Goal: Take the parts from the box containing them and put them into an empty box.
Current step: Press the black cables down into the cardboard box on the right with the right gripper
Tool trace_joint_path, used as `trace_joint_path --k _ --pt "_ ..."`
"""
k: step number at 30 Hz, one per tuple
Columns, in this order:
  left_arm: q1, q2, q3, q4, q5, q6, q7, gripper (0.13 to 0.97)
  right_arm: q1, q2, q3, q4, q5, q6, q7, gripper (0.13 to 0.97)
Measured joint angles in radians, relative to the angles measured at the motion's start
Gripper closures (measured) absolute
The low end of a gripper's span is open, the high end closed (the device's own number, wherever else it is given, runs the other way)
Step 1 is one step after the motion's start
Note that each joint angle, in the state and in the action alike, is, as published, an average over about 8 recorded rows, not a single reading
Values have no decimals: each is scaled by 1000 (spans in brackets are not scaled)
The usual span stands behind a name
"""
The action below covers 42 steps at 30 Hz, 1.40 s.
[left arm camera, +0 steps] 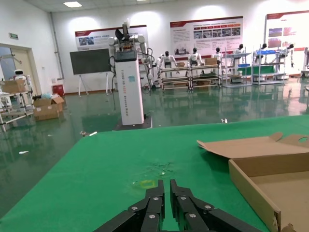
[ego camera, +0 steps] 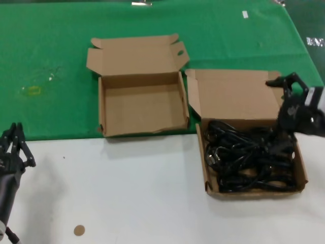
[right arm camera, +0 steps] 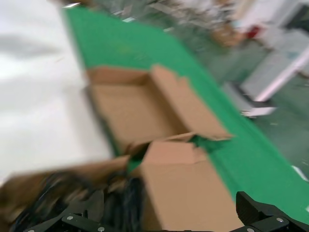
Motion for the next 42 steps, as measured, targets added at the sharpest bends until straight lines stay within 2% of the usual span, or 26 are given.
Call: trace_joint_path --k 7,14,27,36,42 --pt "0 0 0 0 0 0 0 927 68 25 -21 -34 -70 -247 -111 129" --pt "0 0 0 0 0 0 1 942 127 -18 -44 -97 -151 -372 -182 129" --pt "0 0 0 0 0 0 1 945 215 -144 -61 -241 -265 -414 -262 140" --pt "0 0 0 0 0 0 1 945 232 -184 -57 -287 -300 -419 -293 218" --pt "0 0 0 0 0 0 1 945 237 -200 -52 -304 -314 -421 -304 330"
